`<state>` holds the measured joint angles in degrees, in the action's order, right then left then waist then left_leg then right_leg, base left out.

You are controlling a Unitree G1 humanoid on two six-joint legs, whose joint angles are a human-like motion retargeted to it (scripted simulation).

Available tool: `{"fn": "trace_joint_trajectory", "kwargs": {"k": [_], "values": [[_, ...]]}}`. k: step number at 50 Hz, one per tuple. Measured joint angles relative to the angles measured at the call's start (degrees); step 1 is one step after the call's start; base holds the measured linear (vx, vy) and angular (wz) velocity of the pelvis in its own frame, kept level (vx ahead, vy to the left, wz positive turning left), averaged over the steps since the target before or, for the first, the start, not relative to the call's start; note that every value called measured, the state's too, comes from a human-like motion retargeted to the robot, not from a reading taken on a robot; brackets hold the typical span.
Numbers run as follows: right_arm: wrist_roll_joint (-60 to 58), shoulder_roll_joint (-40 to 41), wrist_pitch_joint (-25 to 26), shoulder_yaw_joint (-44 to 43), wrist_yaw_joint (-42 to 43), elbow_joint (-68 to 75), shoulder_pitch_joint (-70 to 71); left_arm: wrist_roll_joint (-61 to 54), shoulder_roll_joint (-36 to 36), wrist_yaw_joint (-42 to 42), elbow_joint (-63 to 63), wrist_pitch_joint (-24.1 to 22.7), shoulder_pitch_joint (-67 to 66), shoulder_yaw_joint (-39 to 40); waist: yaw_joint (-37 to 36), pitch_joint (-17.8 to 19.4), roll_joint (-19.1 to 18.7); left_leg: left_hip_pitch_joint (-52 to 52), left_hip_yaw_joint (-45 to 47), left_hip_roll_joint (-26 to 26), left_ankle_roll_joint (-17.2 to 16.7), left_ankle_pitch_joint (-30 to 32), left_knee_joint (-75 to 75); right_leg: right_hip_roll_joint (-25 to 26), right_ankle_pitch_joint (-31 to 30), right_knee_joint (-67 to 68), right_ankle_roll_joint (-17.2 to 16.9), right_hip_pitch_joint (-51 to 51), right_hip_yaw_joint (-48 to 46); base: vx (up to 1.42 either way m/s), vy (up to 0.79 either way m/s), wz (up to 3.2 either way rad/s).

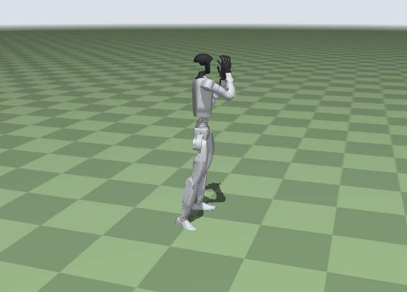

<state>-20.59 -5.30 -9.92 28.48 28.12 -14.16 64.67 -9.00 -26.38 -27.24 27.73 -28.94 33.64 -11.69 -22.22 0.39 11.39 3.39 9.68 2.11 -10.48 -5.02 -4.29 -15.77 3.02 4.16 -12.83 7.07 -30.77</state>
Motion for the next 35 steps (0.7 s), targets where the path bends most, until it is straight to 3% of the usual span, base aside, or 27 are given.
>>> {"fn": "trace_joint_trajectory", "kwargs": {"k": [7, 13, 18, 24, 28, 30, 35], "values": [[4.8, -0.7, -2.5, 4.3, -7.9, -3.6, -10.5, -3.1, 3.5, -0.1, -2.2, 2.5, 15.0, 2.0, 0.3, -0.1, -0.7, 0.2, -1.2, -0.3, -0.6, 0.4, -0.6, -0.3, 0.3, 0.5, 0.6, 0.5, -1.2, 0.0, 0.02, 0.15], [7.5, 3.9, 0.9, -0.4, -2.4, 0.6, 1.4, -5.3, 2.5, 1.1, 3.2, 2.4, 3.8, -1.2, 0.5, -0.1, -0.4, 0.7, 0.6, -0.2, -0.1, -0.3, -0.3, -0.5, 0.0, 1.0, 0.4, -0.4, 0.8, 0.01, 0.02, -0.24], [8.2, 1.7, 1.9, -1.6, 2.1, 0.6, 3.0, -7.6, 3.2, 5.2, 4.0, 3.8, 2.2, -3.9, -0.2, -0.2, 0.5, 0.4, 0.6, -0.8, 0.5, -0.8, 0.5, -1.0, -0.3, 0.5, 0.1, 0.0, 0.8, 0.0, 0.01, -0.04], [10.5, -1.1, -0.3, 5.2, -5.8, -7.9, -8.6, -12.5, 6.2, 1.4, -3.6, 4.7, 15.6, 1.0, 0.6, -0.4, 0.2, 0.8, -0.5, -1.2, -0.3, -0.2, -0.3, -1.3, -0.2, 0.7, 0.4, 0.6, -0.4, 0.0, 0.03, 0.14], [13.0, -0.1, 0.0, 4.8, -10.1, -7.5, -6.0, -11.0, 6.4, -3.1, -4.7, 3.4, 18.5, 2.4, 1.0, -0.3, -0.6, 1.0, 0.6, -1.1, -0.6, -0.3, -0.5, -1.3, -0.4, 1.2, 0.3, -0.1, 0.7, -0.01, 0.03, -0.22], [11.1, 1.6, 0.8, 2.5, -7.5, -3.5, 0.0, -7.4, 4.1, -1.2, -1.2, 2.9, 13.2, 3.2, 1.1, 0.6, -1.3, 1.6, 1.9, -1.0, -0.5, -0.7, -0.3, -1.4, -0.5, 1.6, 0.2, -0.6, 2.2, -0.02, 0.03, -0.52], [10.7, 4.3, 2.6, -1.5, 3.1, 4.4, 7.4, -4.6, 3.9, 1.2, 5.5, 2.9, 4.0, -4.0, 2.2, 1.3, -1.7, 1.8, 3.9, -1.1, 0.2, -1.6, 0.8, -1.6, -1.2, 1.4, -0.2, -1.2, 4.5, -0.03, 0.03, -0.39]]}}
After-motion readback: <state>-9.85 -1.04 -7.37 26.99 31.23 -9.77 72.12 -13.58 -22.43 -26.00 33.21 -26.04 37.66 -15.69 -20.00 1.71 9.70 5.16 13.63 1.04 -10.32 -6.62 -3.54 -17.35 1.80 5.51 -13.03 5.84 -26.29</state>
